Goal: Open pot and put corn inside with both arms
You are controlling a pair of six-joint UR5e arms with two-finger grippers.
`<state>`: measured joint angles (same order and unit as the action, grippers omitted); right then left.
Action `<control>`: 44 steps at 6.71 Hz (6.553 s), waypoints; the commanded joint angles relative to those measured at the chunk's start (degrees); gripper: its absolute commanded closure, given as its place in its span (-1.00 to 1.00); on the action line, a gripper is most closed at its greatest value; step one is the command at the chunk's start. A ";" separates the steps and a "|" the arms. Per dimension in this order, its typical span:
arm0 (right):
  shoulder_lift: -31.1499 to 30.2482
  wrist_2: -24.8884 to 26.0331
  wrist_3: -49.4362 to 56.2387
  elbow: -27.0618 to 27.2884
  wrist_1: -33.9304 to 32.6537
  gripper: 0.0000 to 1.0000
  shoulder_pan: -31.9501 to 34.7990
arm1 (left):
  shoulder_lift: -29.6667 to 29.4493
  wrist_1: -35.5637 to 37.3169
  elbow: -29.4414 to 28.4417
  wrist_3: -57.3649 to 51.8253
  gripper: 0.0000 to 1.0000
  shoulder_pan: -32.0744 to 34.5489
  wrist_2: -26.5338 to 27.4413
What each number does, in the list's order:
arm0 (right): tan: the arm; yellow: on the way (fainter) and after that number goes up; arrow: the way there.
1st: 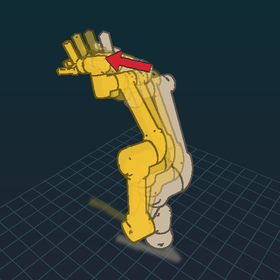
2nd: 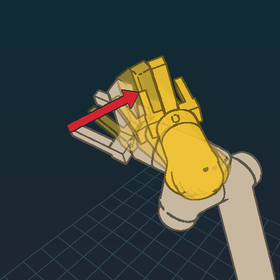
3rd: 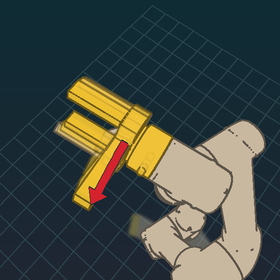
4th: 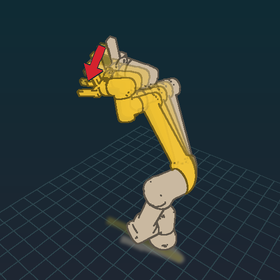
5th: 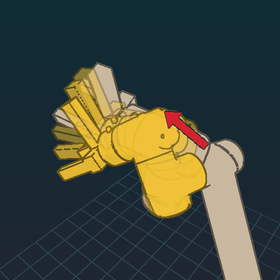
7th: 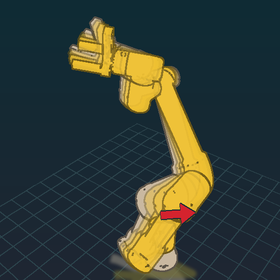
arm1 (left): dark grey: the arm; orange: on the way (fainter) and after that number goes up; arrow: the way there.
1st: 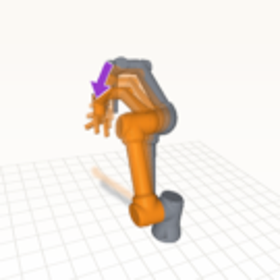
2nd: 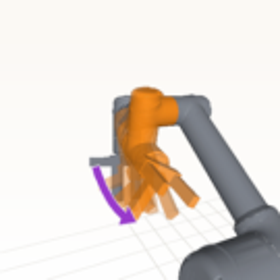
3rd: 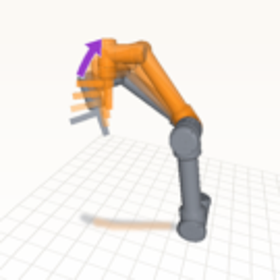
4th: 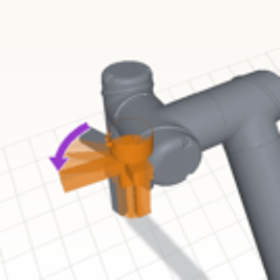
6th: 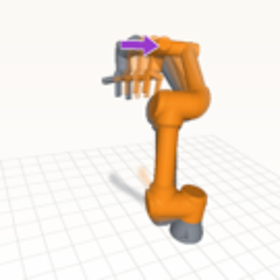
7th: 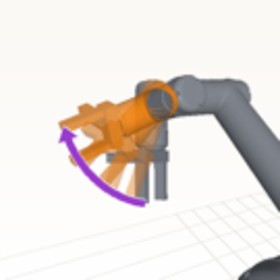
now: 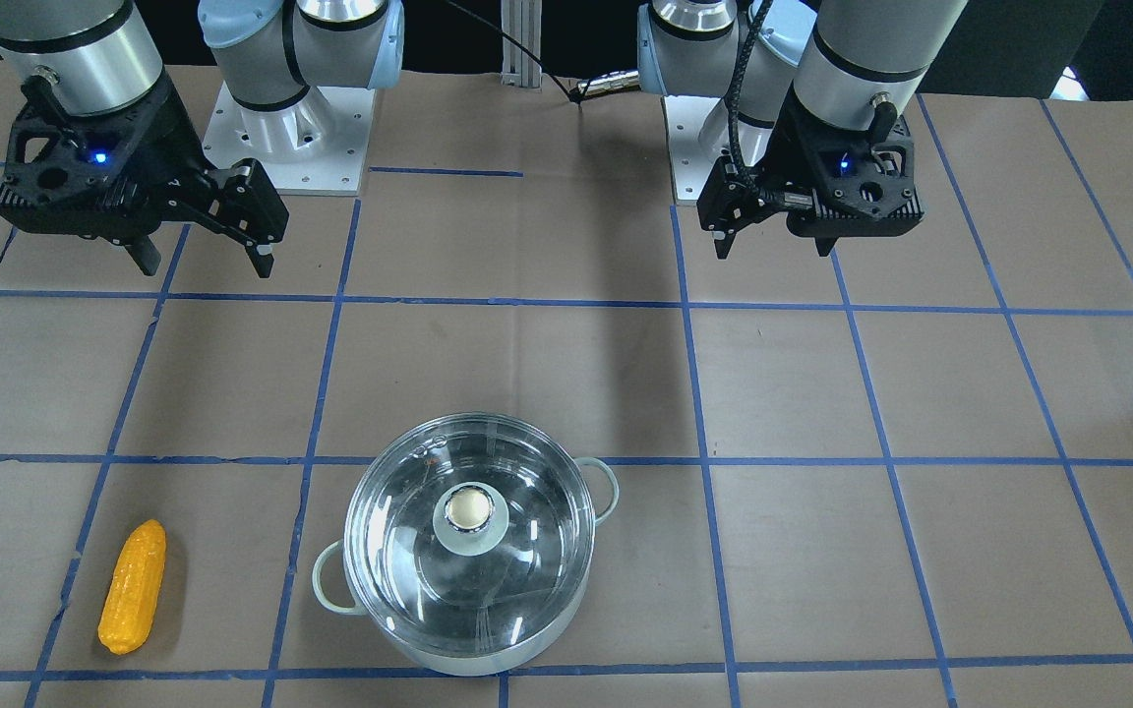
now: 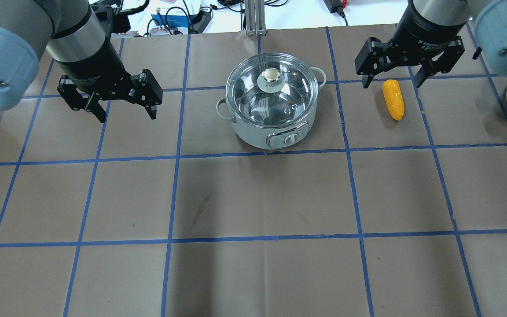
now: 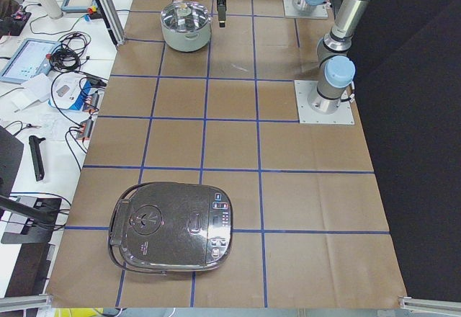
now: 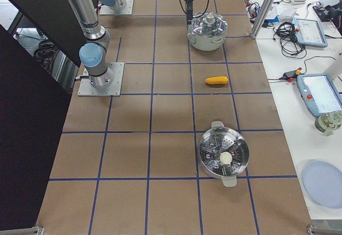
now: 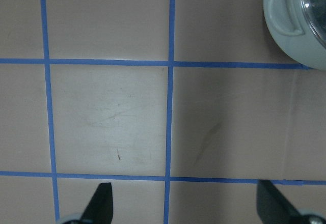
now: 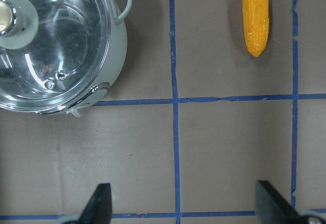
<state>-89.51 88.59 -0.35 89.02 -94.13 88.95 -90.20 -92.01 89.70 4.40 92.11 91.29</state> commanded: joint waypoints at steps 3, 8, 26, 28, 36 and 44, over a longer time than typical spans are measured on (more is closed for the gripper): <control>0.04 -0.09 0.26 -0.07 0.00 -1.00 -0.09 | -0.94 -0.45 -0.41 0.61 -1.00 -0.09 0.73; 0.04 0.61 0.96 -0.51 0.00 -1.00 -0.44 | -21.00 6.00 -19.44 12.36 -1.00 13.76 -4.07; 30.84 1.76 11.87 -6.66 -20.88 0.83 -11.34 | -34.78 25.21 -21.33 22.15 -0.67 18.55 -6.91; 28.26 1.32 10.73 -6.57 -16.53 0.82 -11.25 | -34.78 25.21 -21.15 21.79 0.24 18.46 -6.74; 27.28 -1.59 -5.14 -10.42 -17.93 0.82 7.41 | -22.48 12.21 -17.31 0.34 0.72 -0.64 -6.91; 37.13 0.42 -15.21 -11.41 -29.00 -0.96 16.26 | -24.70 41.15 7.50 -11.83 -1.00 -13.47 -7.18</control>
<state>-52.78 87.35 -15.75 77.43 -122.90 105.17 -117.23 -49.03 97.24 -11.98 76.79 83.97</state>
